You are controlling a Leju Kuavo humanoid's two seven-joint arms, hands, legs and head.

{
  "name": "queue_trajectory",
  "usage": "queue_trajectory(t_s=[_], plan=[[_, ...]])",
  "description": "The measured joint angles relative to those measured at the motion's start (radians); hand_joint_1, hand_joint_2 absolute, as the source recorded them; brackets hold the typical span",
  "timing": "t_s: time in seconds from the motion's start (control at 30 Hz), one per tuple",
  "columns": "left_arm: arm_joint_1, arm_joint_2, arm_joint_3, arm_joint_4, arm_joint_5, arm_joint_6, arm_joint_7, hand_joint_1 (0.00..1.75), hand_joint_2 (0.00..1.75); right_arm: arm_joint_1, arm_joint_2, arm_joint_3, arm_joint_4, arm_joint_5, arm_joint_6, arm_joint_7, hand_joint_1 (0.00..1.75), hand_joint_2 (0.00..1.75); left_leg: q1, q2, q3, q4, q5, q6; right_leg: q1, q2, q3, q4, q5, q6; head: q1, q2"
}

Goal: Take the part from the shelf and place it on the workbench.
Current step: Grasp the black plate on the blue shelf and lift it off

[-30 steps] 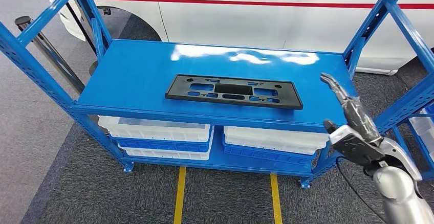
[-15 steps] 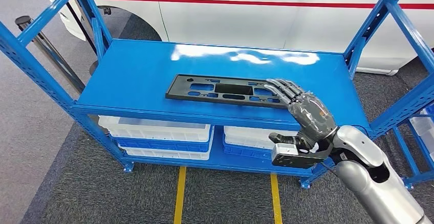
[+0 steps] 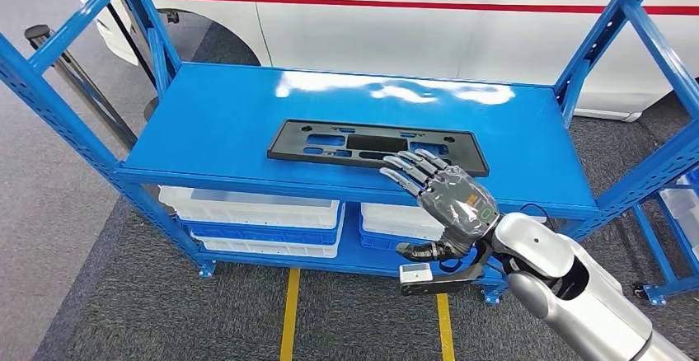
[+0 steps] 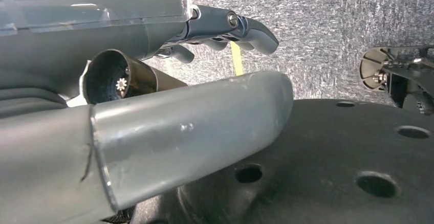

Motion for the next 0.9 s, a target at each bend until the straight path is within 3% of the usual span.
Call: queue_trajectory(t_s=[0.13,0.23,0.3,0.37,0.4,0.43,0.5,0.57,0.6,0.7,0.77,0.83,0.9], plan=[[0.0,0.003,-0.004,0.0,0.003,-0.002,0.001,0.0,0.0,-0.007,0.0,0.016,0.001,-0.014,0.013,0.007,0.0,0.0,-0.003,0.0,-0.002,0.001,-0.001,0.004,-0.003,0.0,-0.001,-0.003,0.002,0.005,0.0,0.0],[-0.001,0.003,-0.008,0.0,0.003,-0.004,0.0,0.0,0.0,-0.015,0.0,0.017,0.0,-0.024,0.02,0.012,0.0,0.0,0.005,0.001,0.009,-0.024,0.008,0.019,-0.001,-0.002,-0.002,0.004,-0.005,0.014,0.001,0.0],[-0.001,0.003,-0.008,0.0,0.003,-0.006,-0.002,0.0,0.0,-0.022,0.0,0.018,0.001,-0.032,0.025,0.015,0.0,0.0,0.011,0.003,0.019,-0.041,0.015,0.028,-0.004,-0.004,-0.044,0.083,-0.04,0.02,0.002,0.0],[-0.001,0.004,-0.01,0.0,0.003,-0.007,-0.003,0.0,0.0,-0.023,0.0,0.021,0.004,-0.038,0.031,0.017,0.0,0.0,0.011,0.004,0.021,-0.043,0.015,0.029,-0.009,-0.004,-0.125,0.212,-0.08,0.026,0.003,0.0],[-0.001,0.004,-0.011,0.0,0.003,-0.007,-0.003,0.0,0.0,-0.022,0.001,0.023,0.006,-0.039,0.032,0.017,0.0,0.0,0.012,0.003,0.022,-0.042,0.012,0.028,-0.013,-0.005,-0.159,0.255,-0.081,0.03,0.003,0.0],[-0.001,0.004,-0.011,0.0,0.003,-0.007,-0.003,0.0,0.0,-0.022,0.001,0.025,0.008,-0.04,0.033,0.018,0.0,0.0,0.013,0.002,0.025,-0.041,0.008,0.026,-0.017,-0.005,-0.177,0.263,-0.061,0.034,0.003,0.0],[0.0,0.004,-0.013,0.0,0.003,-0.007,-0.004,0.0,0.0,-0.022,0.003,0.027,0.011,-0.041,0.034,0.018,0.0,0.0,0.016,-0.001,0.036,-0.034,-0.005,0.017,-0.027,-0.006,-0.158,0.17,0.027,0.042,0.003,0.0],[0.0,0.004,-0.015,0.0,0.003,-0.008,-0.004,0.0,0.0,-0.024,0.006,0.029,0.016,-0.041,0.034,0.019,0.0,0.0,0.017,-0.004,0.039,-0.023,-0.021,0.003,-0.029,-0.006,-0.119,0.064,0.078,0.044,0.005,0.0],[-0.001,0.005,-0.016,0.001,0.003,-0.009,-0.004,0.0,0.0,-0.024,0.008,0.03,0.019,-0.042,0.034,0.019,0.0,0.0,0.016,-0.005,0.036,-0.019,-0.026,-0.004,-0.028,-0.005,-0.11,0.037,0.08,0.041,0.006,0.0],[-0.002,0.005,-0.016,0.001,0.004,-0.013,-0.005,0.0,0.0,-0.024,0.016,0.032,0.027,-0.041,0.035,0.019,0.0,0.0,0.016,-0.005,0.034,-0.017,-0.035,-0.021,-0.023,-0.003,-0.106,0.031,0.065,0.021,0.006,0.0],[-0.003,0.006,-0.017,0.001,0.006,-0.016,-0.006,0.0,0.0,-0.026,0.021,0.032,0.032,-0.04,0.035,0.019,0.0,0.87,0.018,0.0,0.02,0.02,-0.055,-0.032,-0.025,-0.004,-0.096,0.028,0.059,0.006,0.006,0.0],[-0.003,0.006,-0.017,0.001,0.008,-0.017,-0.006,0.0,0.0,-0.027,0.026,0.032,0.037,-0.039,0.035,0.018,0.0,1.75,0.02,0.004,-0.045,0.139,-0.099,-0.039,-0.024,-0.008,-0.082,0.025,0.049,-0.006,0.006,0.0],[-0.003,0.006,-0.017,0.001,0.009,-0.018,-0.006,0.0,0.0,-0.024,0.033,0.033,0.043,-0.038,0.036,0.018,0.0,1.75,0.02,0.006,-0.132,0.264,-0.126,-0.041,-0.02,-0.011,-0.07,0.025,0.037,-0.011,0.006,0.0]])
